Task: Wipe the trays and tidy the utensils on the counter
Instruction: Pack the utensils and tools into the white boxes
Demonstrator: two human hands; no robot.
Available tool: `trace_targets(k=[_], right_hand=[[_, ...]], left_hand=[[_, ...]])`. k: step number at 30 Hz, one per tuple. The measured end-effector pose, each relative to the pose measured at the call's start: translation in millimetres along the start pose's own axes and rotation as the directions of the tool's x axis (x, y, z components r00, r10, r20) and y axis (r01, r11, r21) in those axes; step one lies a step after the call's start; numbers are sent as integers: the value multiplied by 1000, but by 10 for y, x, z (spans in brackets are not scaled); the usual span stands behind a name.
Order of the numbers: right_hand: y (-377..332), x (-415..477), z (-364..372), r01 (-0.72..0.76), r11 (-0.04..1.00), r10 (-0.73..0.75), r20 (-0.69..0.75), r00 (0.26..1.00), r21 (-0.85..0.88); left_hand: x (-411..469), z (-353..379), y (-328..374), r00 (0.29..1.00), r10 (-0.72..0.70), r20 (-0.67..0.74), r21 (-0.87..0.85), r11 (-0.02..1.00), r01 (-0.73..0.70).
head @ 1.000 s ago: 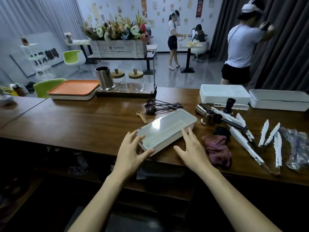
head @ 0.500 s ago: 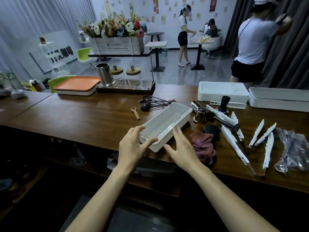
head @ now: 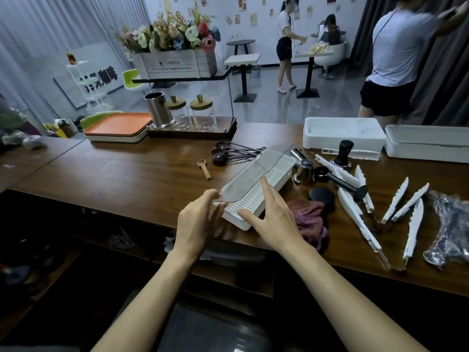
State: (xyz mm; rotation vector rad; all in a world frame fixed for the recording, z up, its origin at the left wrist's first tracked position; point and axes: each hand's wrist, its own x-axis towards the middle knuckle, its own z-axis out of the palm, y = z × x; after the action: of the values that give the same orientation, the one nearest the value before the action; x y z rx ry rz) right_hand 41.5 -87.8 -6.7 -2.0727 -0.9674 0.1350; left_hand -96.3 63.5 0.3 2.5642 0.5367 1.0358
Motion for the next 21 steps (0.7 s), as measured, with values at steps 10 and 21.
trace_targets(k=[10,21], right_hand=[[-48,53,168,-78,996,76,43,996,40],[66,189,336,-202,956,199,34,979,215]], left_hand=[[104,148,-296,980,189,-67,70,980,-184],[184,185,-407,941,-182,286,-398,870,290]])
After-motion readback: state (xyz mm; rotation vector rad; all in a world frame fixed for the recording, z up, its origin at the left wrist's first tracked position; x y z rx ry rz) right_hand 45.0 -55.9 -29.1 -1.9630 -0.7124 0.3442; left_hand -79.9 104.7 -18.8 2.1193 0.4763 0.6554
